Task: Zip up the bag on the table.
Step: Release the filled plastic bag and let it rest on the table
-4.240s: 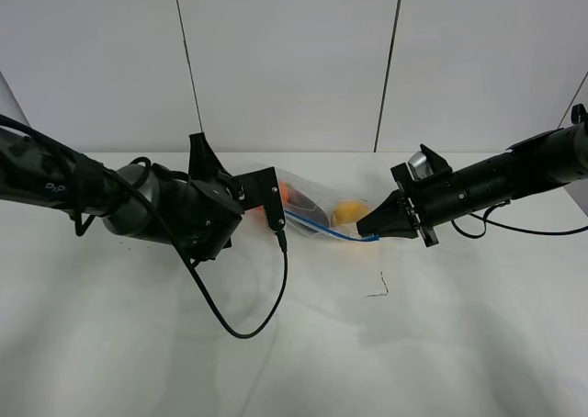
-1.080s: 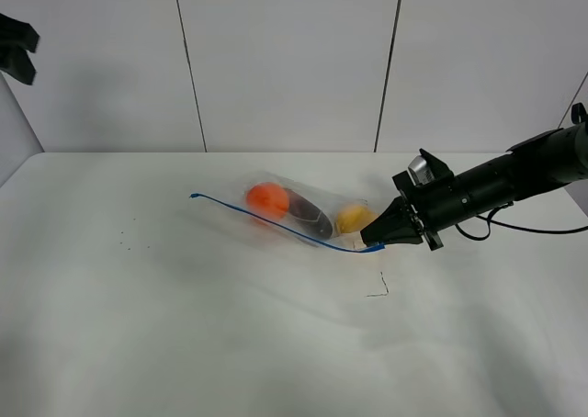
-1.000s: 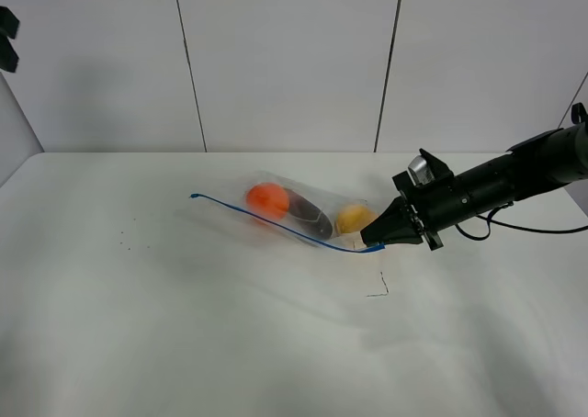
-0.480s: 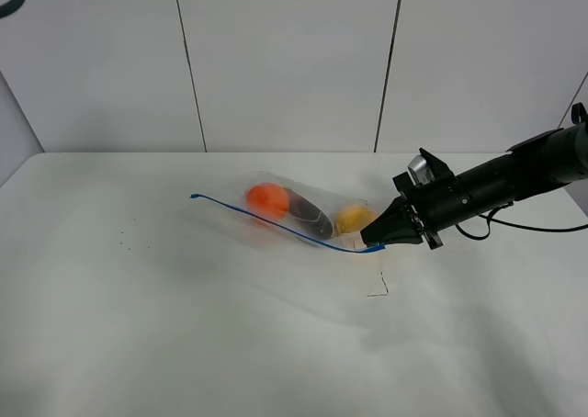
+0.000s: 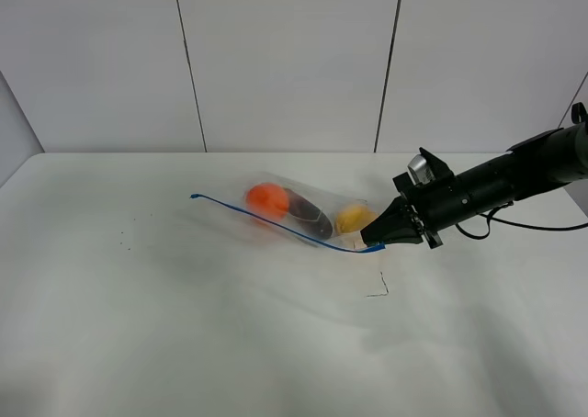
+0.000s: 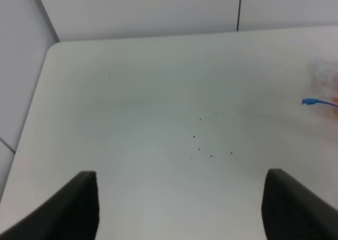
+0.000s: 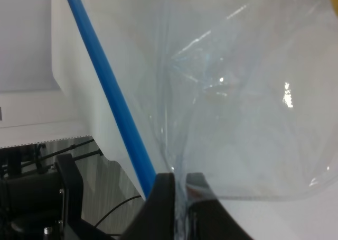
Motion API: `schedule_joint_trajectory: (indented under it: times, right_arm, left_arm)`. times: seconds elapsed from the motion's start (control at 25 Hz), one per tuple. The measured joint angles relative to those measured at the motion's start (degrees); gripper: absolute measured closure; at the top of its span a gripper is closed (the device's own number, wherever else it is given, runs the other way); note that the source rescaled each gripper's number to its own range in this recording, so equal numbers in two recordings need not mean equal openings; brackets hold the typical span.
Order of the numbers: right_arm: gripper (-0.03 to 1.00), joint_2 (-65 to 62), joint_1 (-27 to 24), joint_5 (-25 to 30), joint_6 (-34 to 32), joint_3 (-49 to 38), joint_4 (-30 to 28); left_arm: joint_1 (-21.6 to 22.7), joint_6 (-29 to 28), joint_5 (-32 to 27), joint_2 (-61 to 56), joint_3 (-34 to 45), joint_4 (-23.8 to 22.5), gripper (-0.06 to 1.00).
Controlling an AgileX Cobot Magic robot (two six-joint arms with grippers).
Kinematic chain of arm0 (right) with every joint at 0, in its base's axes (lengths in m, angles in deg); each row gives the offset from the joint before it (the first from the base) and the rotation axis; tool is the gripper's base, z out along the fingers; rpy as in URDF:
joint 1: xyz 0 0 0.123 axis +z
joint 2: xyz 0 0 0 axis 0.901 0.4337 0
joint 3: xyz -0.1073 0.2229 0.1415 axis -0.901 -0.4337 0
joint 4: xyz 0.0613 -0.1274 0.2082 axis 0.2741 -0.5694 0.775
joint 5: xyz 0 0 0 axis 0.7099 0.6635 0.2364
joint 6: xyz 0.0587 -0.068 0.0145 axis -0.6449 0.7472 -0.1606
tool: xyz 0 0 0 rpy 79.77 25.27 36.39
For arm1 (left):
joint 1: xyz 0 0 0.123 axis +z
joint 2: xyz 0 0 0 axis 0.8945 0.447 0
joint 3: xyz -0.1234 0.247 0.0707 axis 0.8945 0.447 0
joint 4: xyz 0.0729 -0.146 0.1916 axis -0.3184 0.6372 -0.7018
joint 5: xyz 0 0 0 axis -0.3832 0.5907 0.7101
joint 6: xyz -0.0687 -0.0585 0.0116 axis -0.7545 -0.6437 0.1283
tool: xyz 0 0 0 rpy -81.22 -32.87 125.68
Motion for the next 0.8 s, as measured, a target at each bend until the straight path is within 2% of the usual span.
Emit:
schedule_joint_trajectory:
  times: [0.52, 0.8]
  right_arm:
    - [0.97, 0.0, 0.0, -0.1, 0.3, 0.0, 0.0]
    - [0.97, 0.0, 0.0, -0.1, 0.4, 0.0, 0.0]
  left_arm:
    - [0.0, -3.1, -0.3, -22.5, 10.2, 0.2, 0.23]
    - [0.0, -3.1, -0.7, -31.0, 11.1, 0.3, 0.23]
